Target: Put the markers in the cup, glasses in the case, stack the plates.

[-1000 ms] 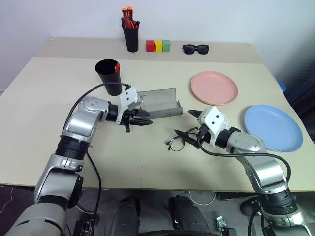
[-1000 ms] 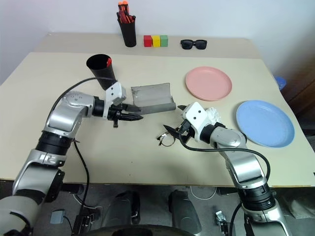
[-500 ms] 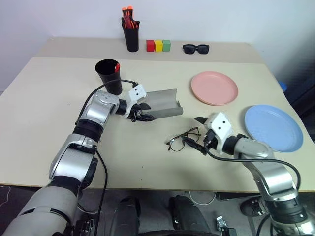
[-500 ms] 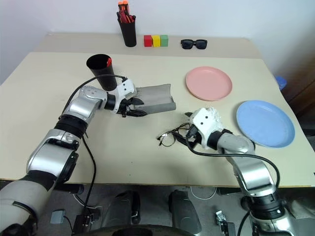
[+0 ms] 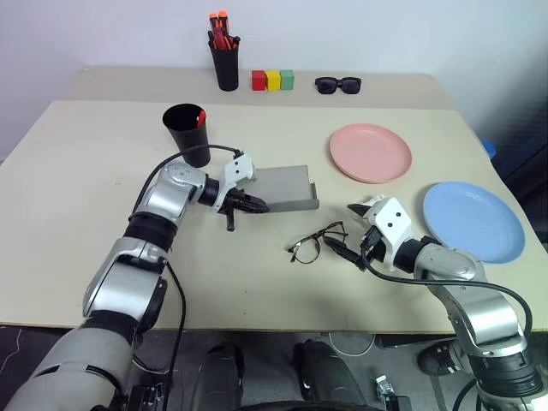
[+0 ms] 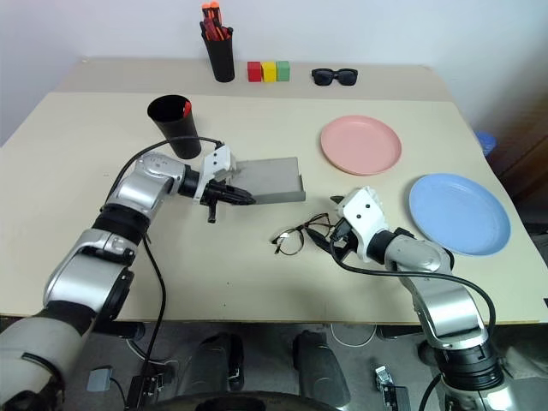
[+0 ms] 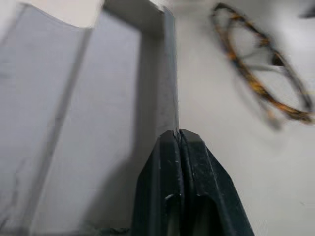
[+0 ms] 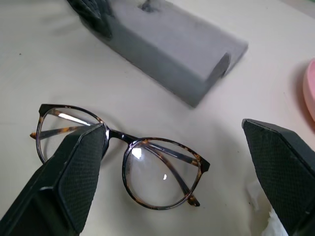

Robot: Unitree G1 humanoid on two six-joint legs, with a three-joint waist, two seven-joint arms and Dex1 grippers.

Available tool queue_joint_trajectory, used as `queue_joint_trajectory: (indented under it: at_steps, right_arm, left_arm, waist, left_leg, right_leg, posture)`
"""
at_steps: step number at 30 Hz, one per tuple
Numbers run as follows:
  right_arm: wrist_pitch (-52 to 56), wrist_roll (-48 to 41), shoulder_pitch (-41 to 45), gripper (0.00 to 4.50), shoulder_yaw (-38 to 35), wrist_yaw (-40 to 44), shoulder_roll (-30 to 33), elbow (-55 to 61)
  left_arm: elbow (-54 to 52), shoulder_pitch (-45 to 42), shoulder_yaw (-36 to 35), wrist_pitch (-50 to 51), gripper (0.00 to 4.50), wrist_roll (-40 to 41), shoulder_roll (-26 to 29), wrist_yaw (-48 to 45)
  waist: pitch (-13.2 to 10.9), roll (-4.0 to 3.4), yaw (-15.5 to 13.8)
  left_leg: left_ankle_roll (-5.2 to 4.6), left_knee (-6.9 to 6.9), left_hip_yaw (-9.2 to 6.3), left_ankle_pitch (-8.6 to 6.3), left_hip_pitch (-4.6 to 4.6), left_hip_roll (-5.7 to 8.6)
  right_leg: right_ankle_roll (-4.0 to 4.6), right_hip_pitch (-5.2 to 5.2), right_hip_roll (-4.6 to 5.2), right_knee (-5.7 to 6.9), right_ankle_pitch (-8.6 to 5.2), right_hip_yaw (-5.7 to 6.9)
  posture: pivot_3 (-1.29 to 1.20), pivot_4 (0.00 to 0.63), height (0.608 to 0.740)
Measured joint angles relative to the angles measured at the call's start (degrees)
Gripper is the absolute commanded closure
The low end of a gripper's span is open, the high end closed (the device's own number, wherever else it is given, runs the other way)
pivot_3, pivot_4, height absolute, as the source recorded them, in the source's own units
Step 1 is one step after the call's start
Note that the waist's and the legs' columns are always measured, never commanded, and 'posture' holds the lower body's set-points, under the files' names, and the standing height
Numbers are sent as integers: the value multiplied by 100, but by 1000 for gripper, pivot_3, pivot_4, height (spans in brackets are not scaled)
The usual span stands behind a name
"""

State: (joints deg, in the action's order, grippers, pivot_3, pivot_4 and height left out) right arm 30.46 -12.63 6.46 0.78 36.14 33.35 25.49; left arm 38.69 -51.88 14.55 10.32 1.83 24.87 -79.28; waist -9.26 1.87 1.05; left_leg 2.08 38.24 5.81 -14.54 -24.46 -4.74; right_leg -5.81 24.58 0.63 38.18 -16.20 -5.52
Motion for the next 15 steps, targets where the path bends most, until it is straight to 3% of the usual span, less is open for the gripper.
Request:
queue_joint_trajectory:
  at_steps: [7, 12, 15]
  right_arm:
    - [-111, 90, 212, 0, 91, 162, 232, 5]
    - [-389, 422, 433, 0, 286, 304, 554, -6]
    - [-606, 682, 531, 0, 411, 377, 717, -66]
  left_arm:
    - [-1366, 700, -7, 396, 4440, 199, 694, -426]
    - [-1751, 892, -9, 738, 4440, 220, 764, -134]
    - [-1876, 938, -15, 949, 3554, 263, 771, -28]
  waist:
    - [1, -1, -31]
    - [1, -1, -35]
    - [1, -1, -28]
  left_leg:
    - [0, 3, 0, 0, 0, 1]
    - [-2, 5, 1, -1, 0, 1]
    - [-2, 5, 1, -1, 0, 1]
  right_leg:
    - [1, -1, 3, 1, 0, 0]
    - [0, -2, 3, 1, 0, 0]
    - [0, -2, 2, 1, 0, 0]
  posture:
    - [0, 150, 722]
    - [0, 150, 722]
    - [0, 150, 722]
